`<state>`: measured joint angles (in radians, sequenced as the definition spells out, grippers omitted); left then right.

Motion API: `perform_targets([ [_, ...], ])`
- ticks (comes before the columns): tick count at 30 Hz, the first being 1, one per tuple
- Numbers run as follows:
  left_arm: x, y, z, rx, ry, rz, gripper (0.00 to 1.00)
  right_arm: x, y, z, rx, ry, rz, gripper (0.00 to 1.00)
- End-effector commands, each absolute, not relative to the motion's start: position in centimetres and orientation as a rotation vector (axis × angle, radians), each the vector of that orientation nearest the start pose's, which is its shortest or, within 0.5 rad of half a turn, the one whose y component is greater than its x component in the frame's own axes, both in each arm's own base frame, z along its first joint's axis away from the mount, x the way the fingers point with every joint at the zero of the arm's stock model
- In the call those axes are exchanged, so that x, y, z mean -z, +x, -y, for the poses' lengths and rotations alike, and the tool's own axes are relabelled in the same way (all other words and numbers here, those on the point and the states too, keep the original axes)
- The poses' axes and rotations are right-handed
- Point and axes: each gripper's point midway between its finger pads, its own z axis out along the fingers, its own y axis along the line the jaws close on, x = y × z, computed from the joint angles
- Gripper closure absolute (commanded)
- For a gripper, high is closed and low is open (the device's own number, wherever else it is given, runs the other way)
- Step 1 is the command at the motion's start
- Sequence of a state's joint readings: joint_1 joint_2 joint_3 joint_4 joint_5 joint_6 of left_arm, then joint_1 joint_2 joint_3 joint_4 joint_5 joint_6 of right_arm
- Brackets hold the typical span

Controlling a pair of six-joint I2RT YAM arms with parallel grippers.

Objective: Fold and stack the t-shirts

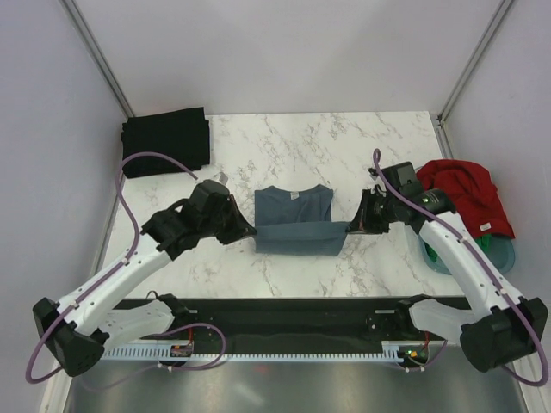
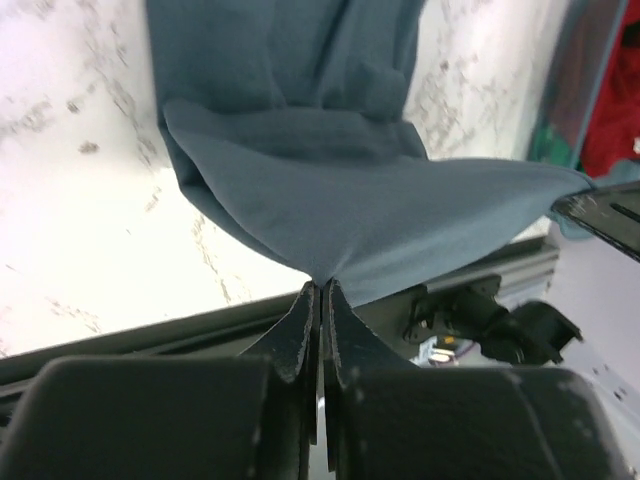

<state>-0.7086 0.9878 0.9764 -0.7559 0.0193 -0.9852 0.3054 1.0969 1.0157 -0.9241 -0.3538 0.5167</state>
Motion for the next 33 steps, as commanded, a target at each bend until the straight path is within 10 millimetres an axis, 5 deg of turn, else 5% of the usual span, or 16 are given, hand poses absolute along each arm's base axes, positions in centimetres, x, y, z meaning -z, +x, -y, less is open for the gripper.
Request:
perform_targets([
  [1,-20.9,22.3,19.6,0.636,-0.321,-2.436,0.98,-18.2,23.9,-13.6,-0.596,0.120,-2.611,1.00],
  [10,-22.6,30.1,19.0,0.564,-0.301,-2.420,0.98,-17.5,30.4,-13.9,-0.551,0.123,-2.622,1.00],
  [19,-18.3,38.2,19.1,0.551,-0.303,-2.531,0.98,-15.7,38.8,-14.6,-0.529,0.170,-2.639,1.00],
  [24,-15.8,42.5,19.6,0.564,-0.291,-2.576,0.98,-12.0,42.1,-15.0,-0.519,0.211,-2.693,1.00],
  [25,-13.8,43.1,19.5,0.556,-0.301,-2.616,0.98,-12.1,43.0,-15.2,-0.516,0.206,-2.681,1.00],
  [29,-11.0,45.4,19.2,0.576,-0.326,-2.663,0.87,-9.4,45.8,-15.4,-0.502,0.235,-2.711,0.74],
  [30,-11.1,46.3,19.1,0.587,-0.311,-2.649,0.82,-9.3,46.5,-15.5,-0.514,0.240,-2.706,0.49],
  [31,-9.5,46.7,18.9,0.552,-0.276,-2.677,0.50,-9.3,47.5,-16.1,-0.547,0.246,-2.695,0.37],
  [33,-9.5,47.5,18.3,0.497,-0.270,-2.665,0.31,-9.8,48.1,-17.4,-0.627,0.271,-2.676,0.25],
])
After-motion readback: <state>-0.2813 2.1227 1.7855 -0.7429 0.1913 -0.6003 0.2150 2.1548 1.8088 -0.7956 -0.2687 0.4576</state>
